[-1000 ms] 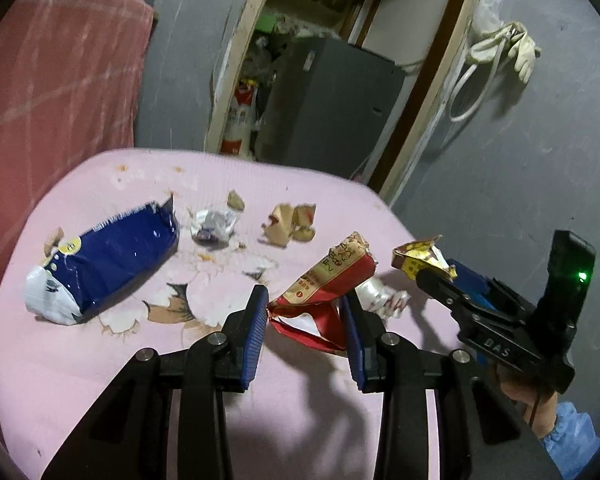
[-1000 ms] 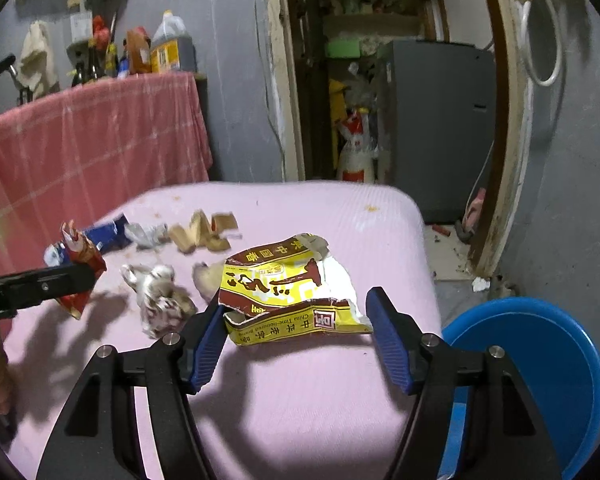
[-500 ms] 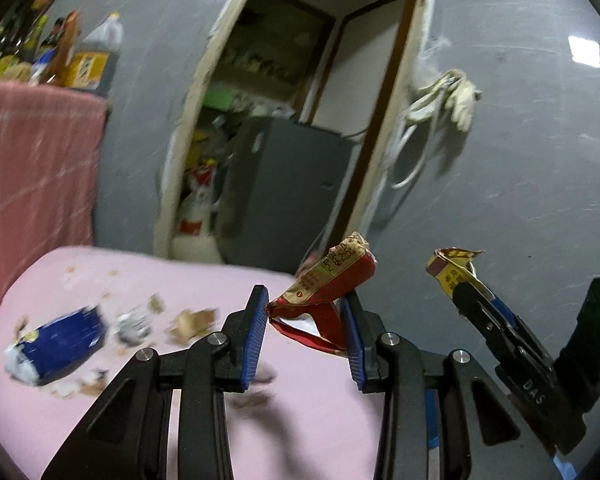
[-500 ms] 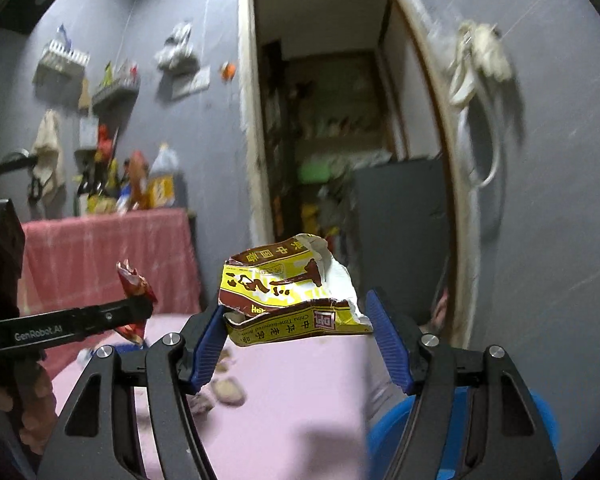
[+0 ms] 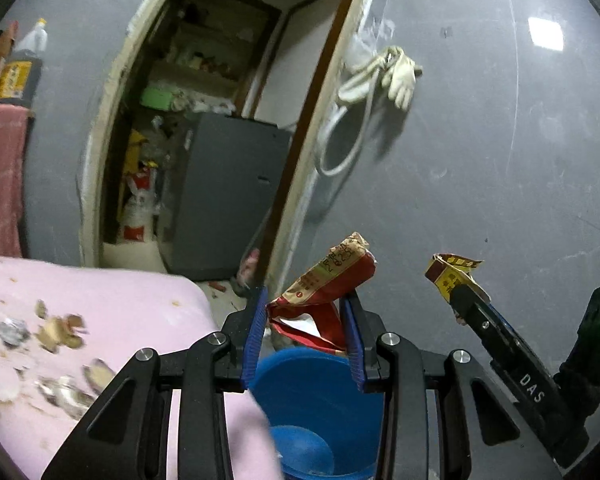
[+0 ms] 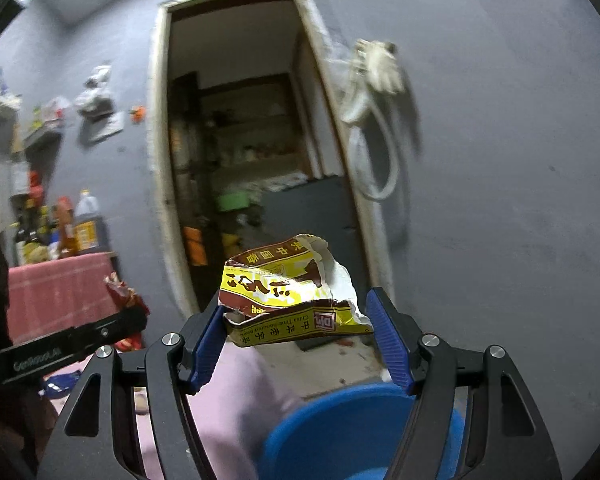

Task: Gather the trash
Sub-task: 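Carry both wrappers over the blue basin and open both tools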

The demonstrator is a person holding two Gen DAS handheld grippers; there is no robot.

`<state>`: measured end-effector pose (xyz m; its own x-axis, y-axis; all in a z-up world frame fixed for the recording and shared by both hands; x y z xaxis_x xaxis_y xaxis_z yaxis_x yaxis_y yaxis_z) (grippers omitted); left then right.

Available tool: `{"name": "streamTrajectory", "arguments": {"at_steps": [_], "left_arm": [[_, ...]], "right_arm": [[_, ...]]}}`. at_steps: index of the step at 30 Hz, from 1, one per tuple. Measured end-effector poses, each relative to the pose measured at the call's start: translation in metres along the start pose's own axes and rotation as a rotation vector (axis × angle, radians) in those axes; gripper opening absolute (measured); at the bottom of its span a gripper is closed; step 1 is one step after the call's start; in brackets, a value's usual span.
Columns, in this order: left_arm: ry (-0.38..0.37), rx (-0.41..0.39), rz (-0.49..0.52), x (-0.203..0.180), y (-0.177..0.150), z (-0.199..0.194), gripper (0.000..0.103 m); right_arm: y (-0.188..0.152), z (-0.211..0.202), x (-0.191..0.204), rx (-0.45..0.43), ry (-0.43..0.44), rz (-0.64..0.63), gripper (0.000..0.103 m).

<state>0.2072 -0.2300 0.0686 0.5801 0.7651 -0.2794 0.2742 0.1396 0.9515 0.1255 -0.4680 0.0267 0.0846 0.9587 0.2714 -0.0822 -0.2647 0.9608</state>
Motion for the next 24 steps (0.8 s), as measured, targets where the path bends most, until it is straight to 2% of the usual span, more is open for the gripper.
{"name": "streamTrajectory", "arguments": {"at_steps": [8, 16, 24], "left_arm": [[-0.01, 0.091, -0.058, -0.001, -0.023, 0.038, 0.032], [0.043, 0.267, -0.086, 0.005, -0.052, 0.075, 0.032], [0.039, 0.372, -0.171, 0.021, -0.071, 0.095, 0.035]], "right_arm": [[-0.019, 0.015, -0.035, 0.139, -0.099, 0.058, 0.068], [-0.042, 0.031, -0.055, 0.274, -0.124, 0.128, 0.069], [-0.05, 0.038, -0.058, 0.321, -0.129, 0.163, 0.069]]}}
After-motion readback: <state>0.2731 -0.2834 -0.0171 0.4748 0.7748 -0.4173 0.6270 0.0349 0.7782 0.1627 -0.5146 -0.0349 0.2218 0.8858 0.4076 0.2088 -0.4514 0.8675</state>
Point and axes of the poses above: each gripper's, at about its wrist camera, not at the fingertips, and z roughly the way its jaws point, x to its left, y to its top, the point moved 1 cm from there along z, roughly the way its jaws point, and after that the axes turned 8 degrees about -x, right-handed, at the moved point
